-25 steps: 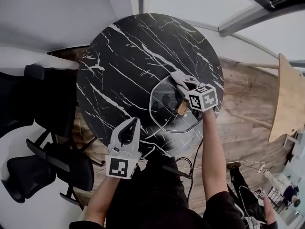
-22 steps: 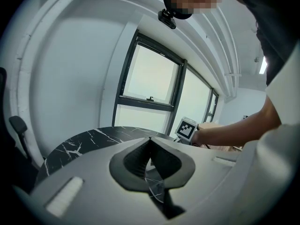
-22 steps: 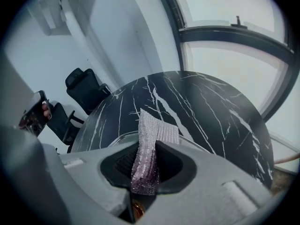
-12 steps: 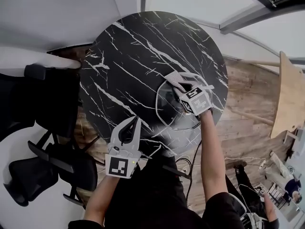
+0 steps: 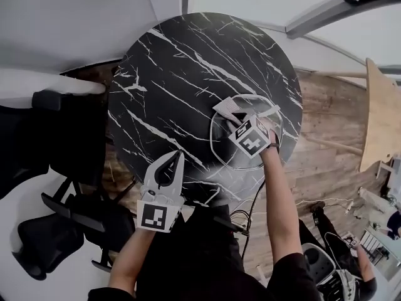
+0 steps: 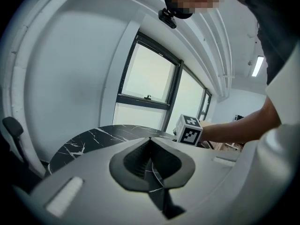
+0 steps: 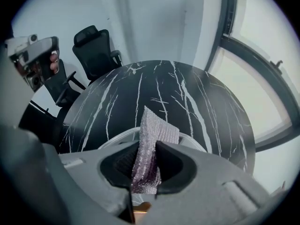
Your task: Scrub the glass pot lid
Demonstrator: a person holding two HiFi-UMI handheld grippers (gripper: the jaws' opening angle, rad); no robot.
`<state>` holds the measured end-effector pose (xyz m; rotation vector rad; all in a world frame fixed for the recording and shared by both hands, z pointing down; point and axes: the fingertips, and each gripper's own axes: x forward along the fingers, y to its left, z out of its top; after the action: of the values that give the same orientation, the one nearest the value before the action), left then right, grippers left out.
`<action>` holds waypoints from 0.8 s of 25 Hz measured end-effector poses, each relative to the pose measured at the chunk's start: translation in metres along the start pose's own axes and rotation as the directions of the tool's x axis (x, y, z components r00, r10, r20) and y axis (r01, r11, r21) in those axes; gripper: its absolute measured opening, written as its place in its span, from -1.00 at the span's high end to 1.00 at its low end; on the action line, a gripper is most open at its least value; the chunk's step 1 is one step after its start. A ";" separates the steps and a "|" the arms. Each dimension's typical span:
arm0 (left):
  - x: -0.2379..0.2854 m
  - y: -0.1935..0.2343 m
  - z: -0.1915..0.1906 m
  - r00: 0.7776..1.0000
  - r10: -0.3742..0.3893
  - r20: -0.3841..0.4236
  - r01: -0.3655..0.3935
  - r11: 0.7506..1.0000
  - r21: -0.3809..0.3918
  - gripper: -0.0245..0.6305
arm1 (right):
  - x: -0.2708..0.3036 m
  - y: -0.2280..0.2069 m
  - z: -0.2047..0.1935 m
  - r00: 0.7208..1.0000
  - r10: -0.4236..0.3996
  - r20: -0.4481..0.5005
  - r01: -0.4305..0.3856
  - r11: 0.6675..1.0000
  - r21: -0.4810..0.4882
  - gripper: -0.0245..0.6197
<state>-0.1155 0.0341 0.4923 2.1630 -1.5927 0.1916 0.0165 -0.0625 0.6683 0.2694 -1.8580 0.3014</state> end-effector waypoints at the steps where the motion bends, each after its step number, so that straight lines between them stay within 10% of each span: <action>1: -0.001 0.000 0.000 1.000 -0.006 -0.002 0.006 1.000 0.000 0.92 | -0.002 0.004 0.000 1.000 0.005 0.000 -0.005 1.000 0.003 0.68; 20: -0.003 -0.021 0.010 0.994 -0.110 0.008 0.109 0.993 0.051 0.92 | 0.006 0.117 -0.070 0.987 -0.160 -0.005 0.158 0.982 -0.104 0.68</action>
<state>-0.0981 0.0372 0.4770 2.2864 -1.4849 0.1886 0.0385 0.0709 0.6863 0.3418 -1.8200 0.0970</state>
